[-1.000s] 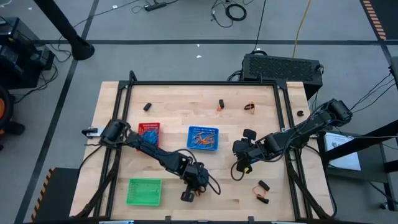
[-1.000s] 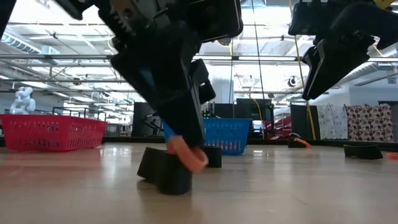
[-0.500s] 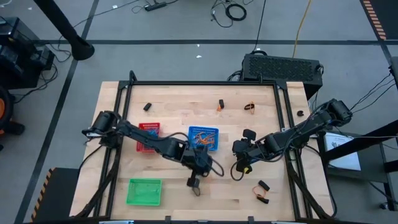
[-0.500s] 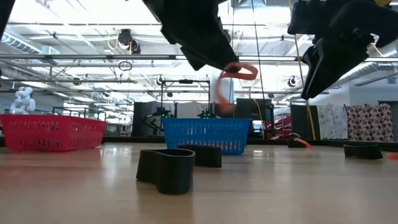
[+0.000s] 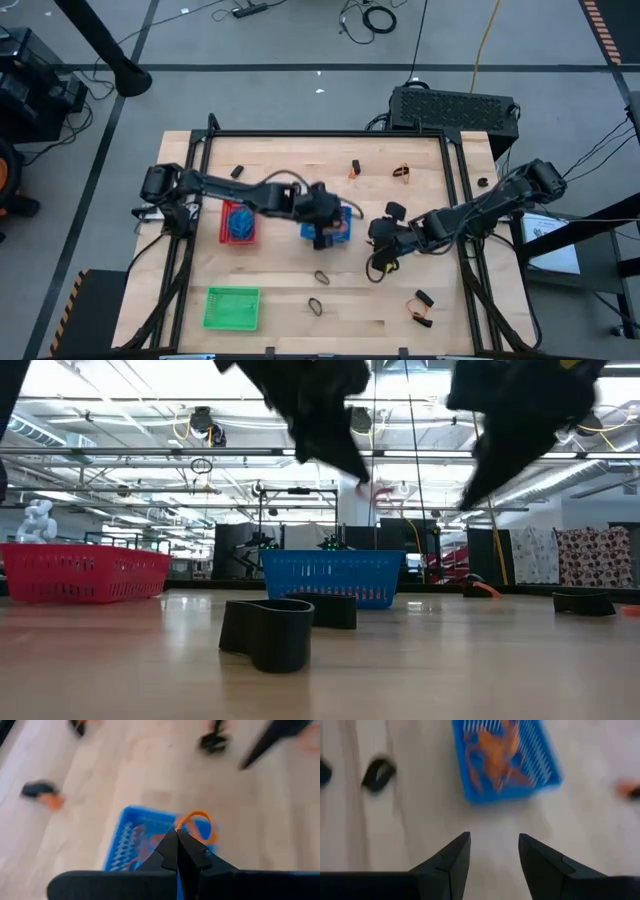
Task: Sort rubber bands into baskets
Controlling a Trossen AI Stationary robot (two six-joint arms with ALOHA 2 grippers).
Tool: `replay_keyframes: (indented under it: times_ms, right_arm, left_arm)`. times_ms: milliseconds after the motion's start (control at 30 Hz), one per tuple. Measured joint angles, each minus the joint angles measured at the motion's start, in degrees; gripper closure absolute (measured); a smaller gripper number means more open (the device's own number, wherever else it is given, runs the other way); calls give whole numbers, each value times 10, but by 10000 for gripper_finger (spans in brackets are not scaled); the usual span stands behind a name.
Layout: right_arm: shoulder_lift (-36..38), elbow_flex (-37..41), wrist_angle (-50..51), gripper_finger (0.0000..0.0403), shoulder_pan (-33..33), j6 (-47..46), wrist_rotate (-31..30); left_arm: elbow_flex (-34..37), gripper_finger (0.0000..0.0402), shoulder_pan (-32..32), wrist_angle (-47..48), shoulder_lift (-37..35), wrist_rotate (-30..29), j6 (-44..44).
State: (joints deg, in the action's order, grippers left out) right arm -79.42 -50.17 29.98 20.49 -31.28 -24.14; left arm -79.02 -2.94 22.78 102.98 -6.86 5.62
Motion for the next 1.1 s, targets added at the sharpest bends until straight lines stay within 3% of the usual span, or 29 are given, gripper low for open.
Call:
replay_keyframes:
  times_ms: [200, 467, 767, 867, 1100]
  right_arm:
    - [0, 0, -87, 243, -52, 105, -41]
    - [0, 0, -37, 243, -142, 94, -20]
    - [0, 0, -24, 243, -200, 94, 20]
    - [0, 0, -14, 243, -202, 93, 20]
    - [0, 0, -11, 243, -202, 62, 20]
  left_arm:
    - [0, 401, 59, 31, 9, 36, 0]
    - [0, 401, 94, 42, 9, 65, 1]
    - [0, 400, 86, 46, 43, 88, 33]
    - [0, 388, 82, 49, 52, 116, 45]
    - [0, 333, 81, 48, 52, 120, -2]
